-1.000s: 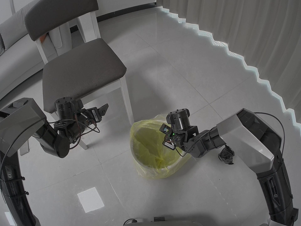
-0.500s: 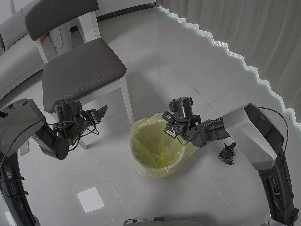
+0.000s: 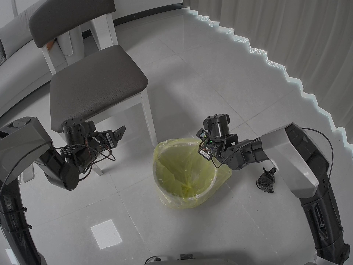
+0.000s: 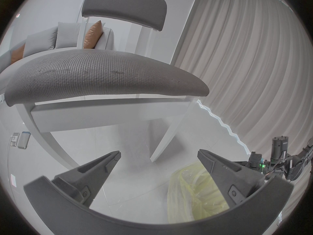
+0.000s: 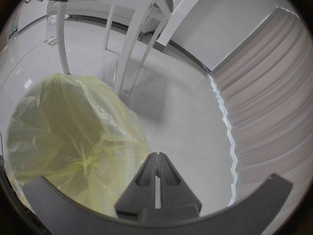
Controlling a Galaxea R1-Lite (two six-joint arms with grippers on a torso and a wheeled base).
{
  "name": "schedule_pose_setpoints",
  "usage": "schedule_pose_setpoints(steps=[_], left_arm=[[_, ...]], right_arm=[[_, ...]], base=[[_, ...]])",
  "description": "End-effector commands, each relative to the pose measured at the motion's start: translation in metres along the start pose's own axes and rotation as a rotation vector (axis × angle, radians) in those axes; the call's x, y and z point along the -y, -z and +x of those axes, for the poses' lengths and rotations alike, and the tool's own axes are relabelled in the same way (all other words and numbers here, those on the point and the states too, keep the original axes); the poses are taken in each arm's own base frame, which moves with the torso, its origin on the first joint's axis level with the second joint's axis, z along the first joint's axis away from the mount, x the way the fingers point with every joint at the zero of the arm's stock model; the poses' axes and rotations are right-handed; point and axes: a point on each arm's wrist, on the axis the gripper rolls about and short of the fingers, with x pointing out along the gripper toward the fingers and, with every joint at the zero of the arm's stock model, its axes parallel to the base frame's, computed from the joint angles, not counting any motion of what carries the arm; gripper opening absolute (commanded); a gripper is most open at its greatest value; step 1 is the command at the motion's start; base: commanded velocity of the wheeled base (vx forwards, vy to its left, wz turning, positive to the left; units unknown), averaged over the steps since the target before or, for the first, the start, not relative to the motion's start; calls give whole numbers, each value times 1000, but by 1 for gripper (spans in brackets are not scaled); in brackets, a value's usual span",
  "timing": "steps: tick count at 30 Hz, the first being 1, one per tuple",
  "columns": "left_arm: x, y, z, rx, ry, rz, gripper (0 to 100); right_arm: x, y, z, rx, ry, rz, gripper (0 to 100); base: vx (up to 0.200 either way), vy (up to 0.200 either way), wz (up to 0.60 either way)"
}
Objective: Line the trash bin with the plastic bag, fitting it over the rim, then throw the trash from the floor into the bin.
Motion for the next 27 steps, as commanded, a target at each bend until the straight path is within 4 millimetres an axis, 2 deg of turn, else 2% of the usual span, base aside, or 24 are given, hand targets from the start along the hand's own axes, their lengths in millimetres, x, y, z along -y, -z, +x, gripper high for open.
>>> schedule_pose_setpoints(steps=[1,13,20,27], left_arm=[[0,-1,-4,-1,-2,-1,100],[-2,0,-6,7,-3,-1,100],[-3,0,-6,5,-2,0,100],[-2,-1,-6,10,3,13,100]], right_arm=[[-8,5,6,-11,-10,-1,0],[-10,12,9,-45,-26,7,0],[-2,10,7,-35,-12,37,0],[9,24,17,-45,-17,97,0]], base=[[0,0,0],[0,0,0],[0,0,0],[0,0,0]])
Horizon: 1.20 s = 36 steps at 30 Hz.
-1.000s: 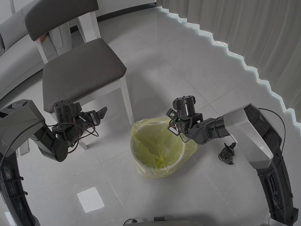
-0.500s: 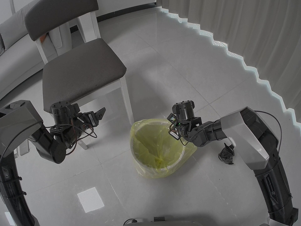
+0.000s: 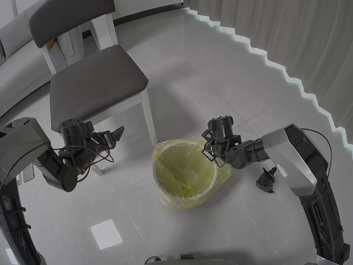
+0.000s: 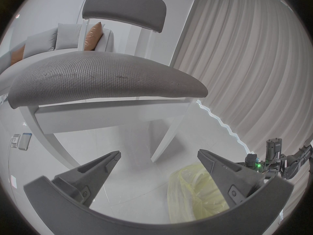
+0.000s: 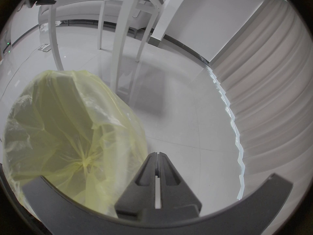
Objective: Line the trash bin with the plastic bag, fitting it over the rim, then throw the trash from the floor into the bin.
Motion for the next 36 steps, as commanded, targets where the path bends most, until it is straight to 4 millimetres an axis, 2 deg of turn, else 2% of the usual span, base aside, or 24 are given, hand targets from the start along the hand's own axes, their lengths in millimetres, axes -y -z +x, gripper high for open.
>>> schedule_pose_setpoints(steps=[1,4,5,11,18,23,28,30,32,33,34,35,36], left_arm=[[0,-1,0,3,1,6,100],[0,0,0,1,2,6,100],[0,-1,0,3,5,6,100],[2,-1,3,8,15,8,100],[4,-2,3,21,32,8,100],[8,-2,2,33,69,11,100],[16,8,-4,-13,117,13,100],[18,11,-7,-28,132,15,100],[19,12,-7,-31,135,15,100],[22,13,-8,-19,147,16,100],[22,14,-8,-13,149,17,100],[22,14,-8,-13,149,17,100],[22,17,-9,-10,151,17,100]], right_arm=[[10,11,7,-22,13,10,0],[23,16,9,-34,30,18,0],[26,16,9,-32,36,29,100],[39,9,1,-10,39,129,100],[77,29,-14,-37,11,235,100],[110,55,-36,-118,-32,358,100],[134,93,-48,-233,-51,454,100],[139,112,-52,-290,-47,457,100],[141,118,-52,-304,-45,459,100],[145,140,-54,-360,-41,459,100],[145,149,-54,-386,-42,462,100],[145,149,-54,-386,-42,462,100],[143,163,-54,-424,-46,465,100]], base=[[0,0,0],[0,0,0],[0,0,0],[0,0,0],[0,0,0],[0,0,0],[0,0,0],[0,0,0],[0,0,0],[0,0,0],[0,0,0],[0,0,0],[0,0,0]])
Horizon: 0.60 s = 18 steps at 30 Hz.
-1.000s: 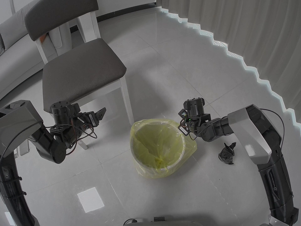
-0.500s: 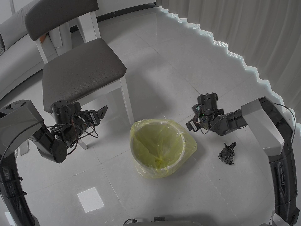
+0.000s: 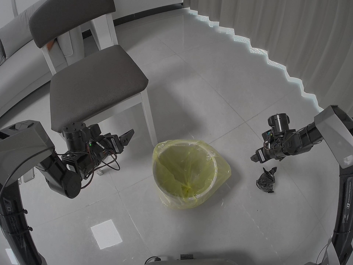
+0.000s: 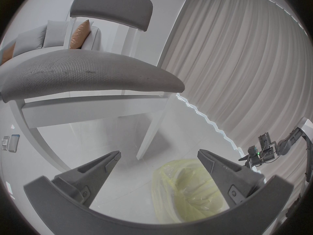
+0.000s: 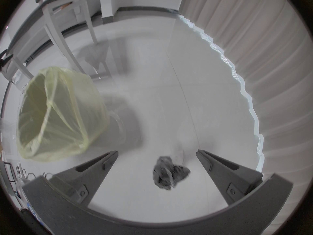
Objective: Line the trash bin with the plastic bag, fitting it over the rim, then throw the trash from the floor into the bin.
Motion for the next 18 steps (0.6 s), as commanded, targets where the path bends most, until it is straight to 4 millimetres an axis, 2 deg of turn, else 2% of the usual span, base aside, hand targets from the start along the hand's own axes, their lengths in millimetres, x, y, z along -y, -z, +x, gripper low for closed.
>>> schedule_pose_setpoints(steps=[1,7,12,18], left_arm=[[3,8,-3,-11,14,0,100],[5,13,-5,-24,17,-1,100],[5,12,-4,-17,20,0,100],[4,17,0,-27,16,-1,100]], right_arm=[[23,36,5,-110,23,26,100],[17,69,39,-166,29,30,100],[10,88,63,-197,22,23,100],[13,84,69,-182,30,6,100]], base=[[0,0,0],[0,0,0],[0,0,0],[0,0,0]])
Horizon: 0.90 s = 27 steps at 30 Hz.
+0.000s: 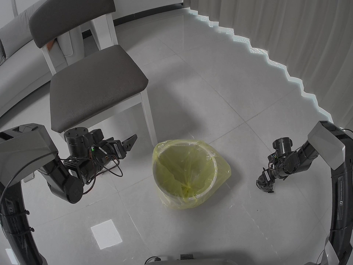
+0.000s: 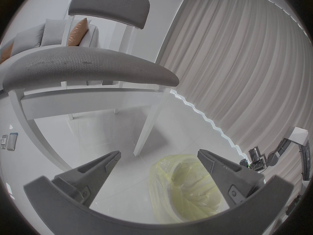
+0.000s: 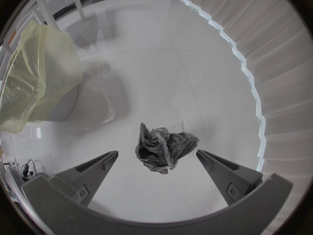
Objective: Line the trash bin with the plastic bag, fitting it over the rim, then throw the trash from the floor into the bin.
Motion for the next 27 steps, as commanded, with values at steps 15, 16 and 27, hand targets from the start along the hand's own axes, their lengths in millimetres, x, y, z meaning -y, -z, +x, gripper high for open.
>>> schedule_pose_setpoints(steps=[15,16,27], left_arm=[[0,12,14,3,8,3,100],[0,12,14,3,8,3,100],[1,10,15,12,10,5,100]], right_arm=[[11,-15,28,-51,8,-21,100],[11,-15,28,-51,8,-21,100],[13,-20,31,-108,4,-47,100]], base=[[0,0,0],[0,0,0],[0,0,0]])
